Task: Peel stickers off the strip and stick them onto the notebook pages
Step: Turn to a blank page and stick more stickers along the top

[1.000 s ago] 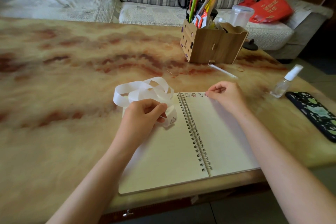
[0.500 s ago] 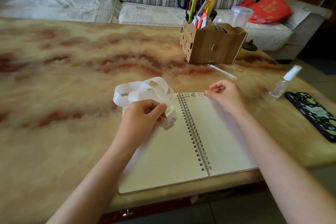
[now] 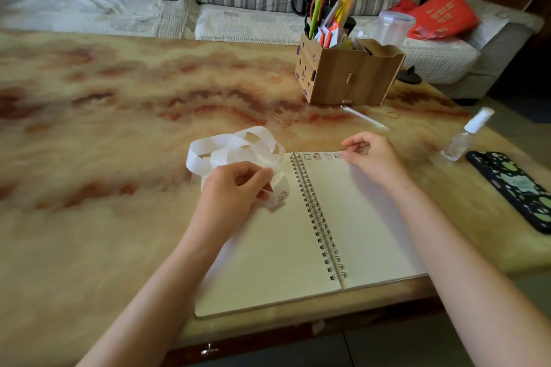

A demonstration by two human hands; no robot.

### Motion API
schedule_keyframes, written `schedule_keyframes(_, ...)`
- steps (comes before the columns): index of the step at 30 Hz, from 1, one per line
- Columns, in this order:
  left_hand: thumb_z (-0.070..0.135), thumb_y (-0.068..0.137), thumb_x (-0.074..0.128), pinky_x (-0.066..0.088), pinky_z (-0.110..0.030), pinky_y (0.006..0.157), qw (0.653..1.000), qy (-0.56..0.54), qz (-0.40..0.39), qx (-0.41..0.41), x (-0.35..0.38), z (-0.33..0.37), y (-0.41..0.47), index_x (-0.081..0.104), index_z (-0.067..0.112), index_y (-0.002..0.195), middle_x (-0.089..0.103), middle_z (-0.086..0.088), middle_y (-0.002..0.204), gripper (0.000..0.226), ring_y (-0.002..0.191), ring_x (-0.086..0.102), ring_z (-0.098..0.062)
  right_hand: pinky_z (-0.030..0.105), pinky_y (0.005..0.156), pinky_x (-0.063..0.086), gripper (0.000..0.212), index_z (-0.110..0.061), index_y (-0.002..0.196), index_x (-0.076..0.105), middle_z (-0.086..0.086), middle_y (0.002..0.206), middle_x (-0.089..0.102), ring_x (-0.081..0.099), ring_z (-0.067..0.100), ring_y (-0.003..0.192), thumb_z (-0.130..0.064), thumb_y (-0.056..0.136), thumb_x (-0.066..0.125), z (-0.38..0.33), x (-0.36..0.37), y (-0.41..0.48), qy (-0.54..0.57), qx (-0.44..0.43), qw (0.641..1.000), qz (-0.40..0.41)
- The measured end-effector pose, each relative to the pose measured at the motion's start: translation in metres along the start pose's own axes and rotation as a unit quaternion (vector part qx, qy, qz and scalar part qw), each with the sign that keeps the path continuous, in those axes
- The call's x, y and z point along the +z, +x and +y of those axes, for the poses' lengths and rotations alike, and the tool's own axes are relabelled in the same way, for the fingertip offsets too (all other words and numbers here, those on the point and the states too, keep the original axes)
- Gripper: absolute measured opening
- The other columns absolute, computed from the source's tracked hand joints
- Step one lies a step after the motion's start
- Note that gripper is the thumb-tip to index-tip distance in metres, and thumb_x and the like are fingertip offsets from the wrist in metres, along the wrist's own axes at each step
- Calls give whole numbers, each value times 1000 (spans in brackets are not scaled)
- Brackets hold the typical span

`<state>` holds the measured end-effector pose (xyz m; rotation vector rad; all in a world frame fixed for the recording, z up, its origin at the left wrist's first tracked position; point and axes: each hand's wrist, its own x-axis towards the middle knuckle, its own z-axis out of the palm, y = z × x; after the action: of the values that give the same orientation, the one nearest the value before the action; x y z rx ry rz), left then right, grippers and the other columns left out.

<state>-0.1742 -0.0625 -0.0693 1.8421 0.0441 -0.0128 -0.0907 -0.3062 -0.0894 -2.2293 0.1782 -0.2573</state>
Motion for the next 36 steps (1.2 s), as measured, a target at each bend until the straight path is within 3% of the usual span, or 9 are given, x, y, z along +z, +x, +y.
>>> schedule_keyframes(3, 24, 90, 59, 41, -27, 64, 1000, -3, 1, 6, -1, 0, -1, 70, 15, 73, 69, 8, 61, 23, 59, 58, -2, 15, 64, 41, 17, -12, 96, 66, -5, 77, 54, 49, 3, 62, 1, 86, 61, -1, -2, 0, -2, 9, 1000, -2)
schedule_keyframes(7, 23, 92, 56, 43, -23, 59, 1000, -21, 5, 20, -3, 1, -1, 70, 13, 80, 71, 0, 71, 21, 68, 64, -11, 9, 50, 41, 15, -15, 92, 64, -8, 79, 54, 52, -1, 43, -3, 90, 56, -12, -8, -7, 31, 3, 999, 43)
schedule_keyframes(9, 21, 94, 55, 44, -18, 54, 999, -27, 11, 36, -4, 2, 0, 69, 9, 81, 70, 3, 69, 23, 64, 65, -7, 10, 53, 41, 12, -18, 90, 65, -9, 83, 57, 53, 2, 49, -8, 91, 57, -25, -11, -15, 32, -34, 998, 51)
schedule_keyframes(12, 19, 95, 53, 44, -14, 51, 997, -38, 25, 56, -5, 3, 2, 68, 6, 78, 69, 5, 68, 26, 60, 64, -5, 9, 50, 39, 11, -10, 94, 67, 2, 81, 66, 53, 6, 56, -14, 94, 57, -52, -7, -30, 82, -84, 992, -35)
schedule_keyframes(16, 17, 95, 52, 42, -13, 49, 995, -51, 40, 72, -7, 4, 4, 67, 11, 75, 68, 10, 62, 25, 57, 62, -4, 20, 55, 44, 11, -15, 92, 66, 2, 79, 74, 60, 11, 67, -25, 92, 61, -78, 5, -51, 122, -118, 969, -177)
schedule_keyframes(20, 17, 95, 52, 42, -13, 48, 994, -52, 47, 80, -8, 5, 5, 66, 14, 75, 68, 13, 61, 25, 56, 62, -3, 19, 59, 45, 9, -15, 89, 64, 5, 79, 72, 63, 13, 69, -17, 84, 71, -88, 11, -65, 157, -131, 952, -230)
schedule_keyframes(31, 28, 96, 50, 43, -15, 50, 992, -93, 37, 75, -7, 8, 4, 70, 12, 77, 72, 1, 71, 32, 59, 63, -6, 6, 49, 37, 15, -14, 83, 65, -2, 70, 64, 53, 0, 54, 1, 83, 69, -89, 15, -75, 213, -144, 943, -210)
schedule_keyframes(36, 22, 92, 57, 45, -15, 53, 995, -69, 21, 74, -5, 6, 2, 69, 13, 80, 71, 7, 70, 19, 62, 65, -4, 7, 51, 39, 15, -15, 85, 67, -2, 73, 65, 55, 0, 58, 0, 84, 68, -89, 16, -76, 199, -154, 946, -204)
